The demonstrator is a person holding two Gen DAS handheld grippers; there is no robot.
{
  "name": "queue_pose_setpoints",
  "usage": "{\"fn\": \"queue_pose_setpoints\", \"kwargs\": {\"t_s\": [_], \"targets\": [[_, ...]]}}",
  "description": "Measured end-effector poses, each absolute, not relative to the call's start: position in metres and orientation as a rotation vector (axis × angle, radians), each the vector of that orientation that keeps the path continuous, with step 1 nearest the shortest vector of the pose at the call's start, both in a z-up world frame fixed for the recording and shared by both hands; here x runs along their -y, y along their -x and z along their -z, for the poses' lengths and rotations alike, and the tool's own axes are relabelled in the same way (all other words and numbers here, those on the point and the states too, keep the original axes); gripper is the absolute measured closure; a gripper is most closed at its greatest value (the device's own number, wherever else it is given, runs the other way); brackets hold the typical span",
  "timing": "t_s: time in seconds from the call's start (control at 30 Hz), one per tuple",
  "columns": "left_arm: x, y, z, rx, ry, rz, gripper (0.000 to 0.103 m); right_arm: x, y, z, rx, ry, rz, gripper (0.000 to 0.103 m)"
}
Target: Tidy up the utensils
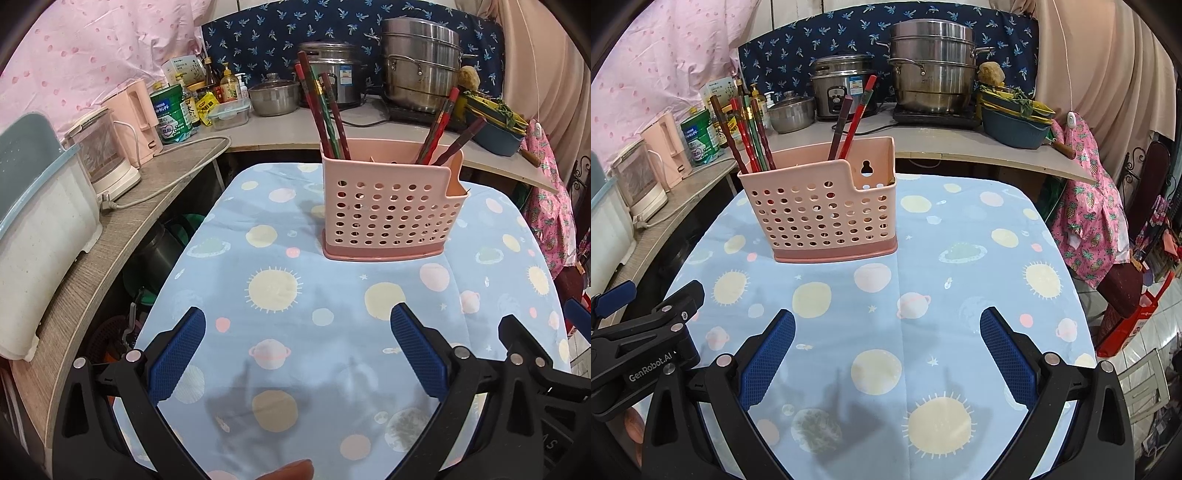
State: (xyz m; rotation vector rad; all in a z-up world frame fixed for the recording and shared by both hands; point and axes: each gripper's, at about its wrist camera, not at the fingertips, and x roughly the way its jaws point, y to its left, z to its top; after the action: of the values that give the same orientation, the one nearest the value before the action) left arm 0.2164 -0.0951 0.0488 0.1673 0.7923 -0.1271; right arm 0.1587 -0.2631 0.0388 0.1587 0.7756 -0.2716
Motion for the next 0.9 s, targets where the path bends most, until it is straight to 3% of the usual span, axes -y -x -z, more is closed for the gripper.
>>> {"fn": "queue_pose_setpoints", "kwargs": {"t_s": [0.9], "targets": [[0.1, -0.229, -0.042, -0.802, -0.17, 0.114, 0.007, 0.269, -0.17, -0.034, -0.788, -0.149, 0.268, 0.006]]}}
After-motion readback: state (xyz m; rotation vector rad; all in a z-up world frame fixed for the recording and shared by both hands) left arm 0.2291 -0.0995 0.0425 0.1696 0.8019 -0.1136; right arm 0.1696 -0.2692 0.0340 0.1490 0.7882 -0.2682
